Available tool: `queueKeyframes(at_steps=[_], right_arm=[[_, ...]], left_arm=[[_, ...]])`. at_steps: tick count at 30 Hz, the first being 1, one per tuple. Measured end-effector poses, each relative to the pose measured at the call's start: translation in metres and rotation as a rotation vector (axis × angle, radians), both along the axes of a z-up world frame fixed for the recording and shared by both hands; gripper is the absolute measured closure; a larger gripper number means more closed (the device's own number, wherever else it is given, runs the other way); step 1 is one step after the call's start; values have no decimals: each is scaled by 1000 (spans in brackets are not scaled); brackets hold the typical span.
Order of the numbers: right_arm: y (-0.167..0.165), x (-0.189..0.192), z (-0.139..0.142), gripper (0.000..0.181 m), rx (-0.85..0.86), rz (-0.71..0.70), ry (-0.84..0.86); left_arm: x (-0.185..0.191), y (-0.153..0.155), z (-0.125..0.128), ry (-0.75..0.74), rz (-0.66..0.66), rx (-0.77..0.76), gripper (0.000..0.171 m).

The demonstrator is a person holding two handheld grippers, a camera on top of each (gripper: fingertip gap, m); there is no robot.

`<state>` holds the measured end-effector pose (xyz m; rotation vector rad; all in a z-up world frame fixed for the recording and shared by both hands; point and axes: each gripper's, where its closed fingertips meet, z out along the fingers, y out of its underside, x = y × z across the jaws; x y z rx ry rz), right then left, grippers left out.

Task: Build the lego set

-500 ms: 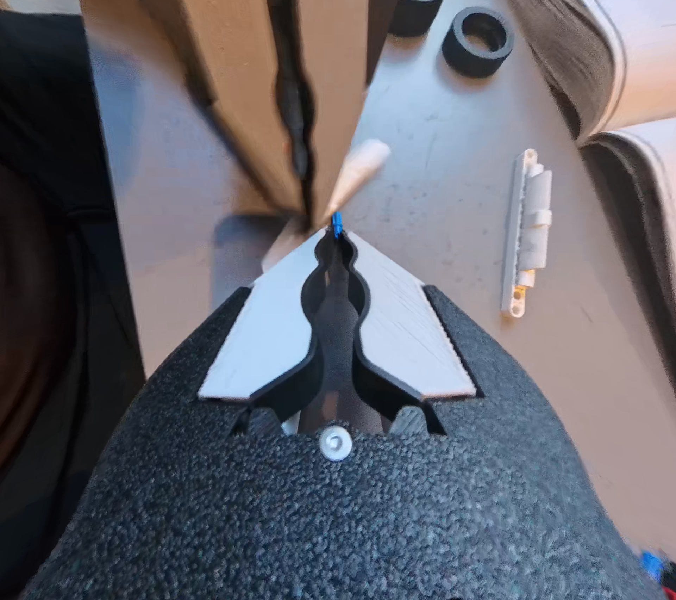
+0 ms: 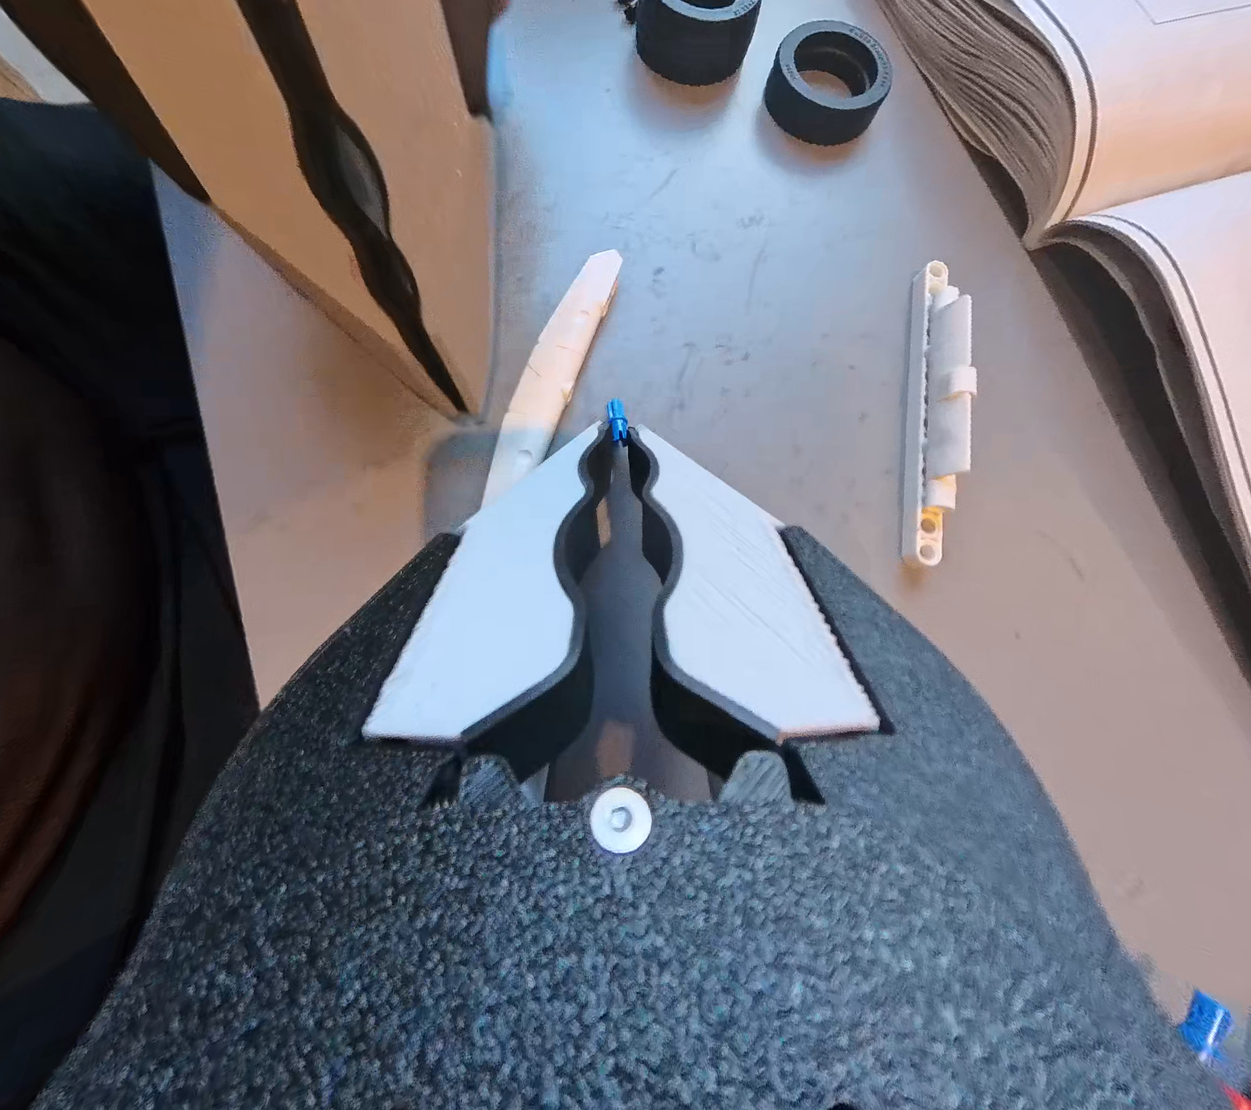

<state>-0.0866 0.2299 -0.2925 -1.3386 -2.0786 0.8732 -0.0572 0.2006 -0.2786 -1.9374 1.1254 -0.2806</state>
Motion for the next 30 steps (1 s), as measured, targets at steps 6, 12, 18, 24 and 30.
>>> queueKeyframes(at_steps=[6,12,18,24,30], right_arm=[[-4,11,2,177,-42,-1,-11],[-36,16,2,177,-103,84,-38],[-41,16,2,177,-89,76,-41],[-33,10,0,177,-141,35,-73],[-45,7,-2,177,-137,80,-86]], left_arm=[[-37,-4,11,-69,248,-94,171],[-47,-1,-9,44,381,-111,171],[-33,-14,-1,-126,325,-190,136],[-34,-16,-13,-154,382,-296,123],[-29,-15,-18,-49,376,-242,128]])
